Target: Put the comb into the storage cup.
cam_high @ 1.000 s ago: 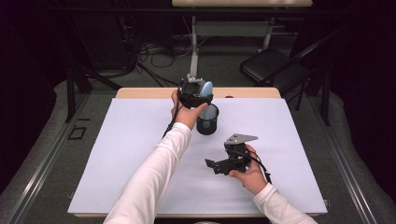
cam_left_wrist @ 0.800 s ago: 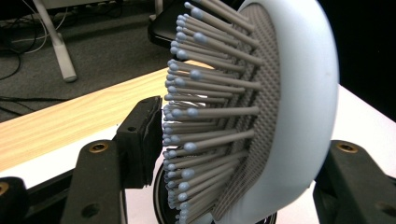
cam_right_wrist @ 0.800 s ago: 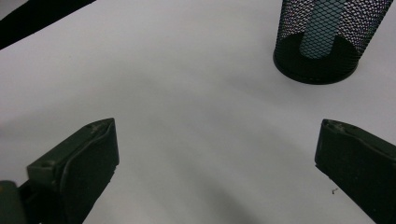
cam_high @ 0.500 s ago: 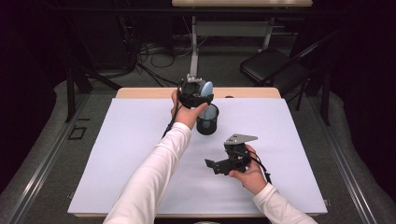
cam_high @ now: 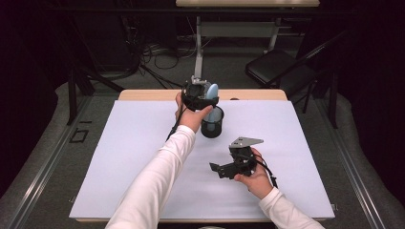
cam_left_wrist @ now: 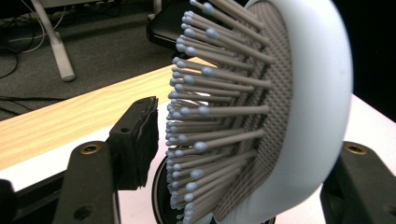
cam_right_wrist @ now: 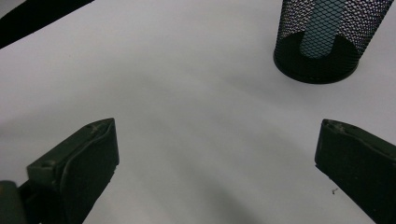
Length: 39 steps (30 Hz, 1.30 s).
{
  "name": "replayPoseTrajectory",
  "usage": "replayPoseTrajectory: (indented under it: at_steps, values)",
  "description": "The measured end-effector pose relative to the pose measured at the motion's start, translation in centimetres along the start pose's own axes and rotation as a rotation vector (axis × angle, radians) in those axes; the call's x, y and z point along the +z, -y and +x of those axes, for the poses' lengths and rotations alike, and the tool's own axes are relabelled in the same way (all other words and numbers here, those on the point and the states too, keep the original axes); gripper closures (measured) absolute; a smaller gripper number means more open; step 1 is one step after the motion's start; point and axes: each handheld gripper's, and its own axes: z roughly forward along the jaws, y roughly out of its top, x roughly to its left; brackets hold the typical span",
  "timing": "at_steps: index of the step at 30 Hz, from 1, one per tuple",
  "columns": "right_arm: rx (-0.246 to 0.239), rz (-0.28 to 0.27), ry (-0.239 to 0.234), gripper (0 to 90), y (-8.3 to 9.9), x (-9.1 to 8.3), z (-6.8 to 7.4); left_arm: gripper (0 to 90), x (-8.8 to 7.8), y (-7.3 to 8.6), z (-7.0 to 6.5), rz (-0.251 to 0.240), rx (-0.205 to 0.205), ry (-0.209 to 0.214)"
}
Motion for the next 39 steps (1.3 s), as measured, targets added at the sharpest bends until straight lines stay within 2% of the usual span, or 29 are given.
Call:
replayPoseTrajectory:
  at_steps: [4, 10, 12, 16, 19, 24, 26, 29, 39]
  values:
    - [0.002, 0.000, 0.001, 0.0, 0.0, 0.0, 0.0, 30.6, 0.0, 0.0, 0.0, -0.005, -0.004, 0.003]
    - [0.001, 0.001, 0.001, 0.0, 0.0, 0.0, 0.0, 18.8, 0.1, 0.0, -0.1, -0.022, -0.015, 0.001]
    - [0.003, 0.002, 0.001, 0.0, 0.0, 0.0, 0.0, 16.6, 0.1, 0.0, -0.2, -0.025, -0.016, -0.017]
    - [0.001, 0.000, 0.001, 0.0, 0.0, 0.0, 0.0, 14.6, 0.0, 0.0, -0.2, -0.028, -0.021, -0.018]
    - [0.004, 0.001, -0.001, 0.0, 0.0, 0.0, 0.0, 9.1, -0.2, -0.1, -0.2, -0.035, -0.022, -0.015]
    - [0.003, 0.001, -0.001, 0.0, 0.0, 0.1, 0.0, 2.7, -0.4, -0.3, -0.1, -0.062, -0.046, -0.005]
    - [0.003, 0.001, -0.001, 0.0, 0.0, 0.1, 0.0, 1.2, -0.6, -0.4, 0.0, -0.068, -0.066, 0.008]
    - [0.002, 0.001, -0.001, 0.0, 0.0, 0.1, 0.0, 0.6, -0.7, -0.5, 0.0, -0.068, -0.054, 0.006]
    - [0.007, -0.005, 0.000, 0.0, 0.0, 0.1, 0.0, 0.6, -1.1, -0.7, 0.1, -0.094, -0.072, 0.021]
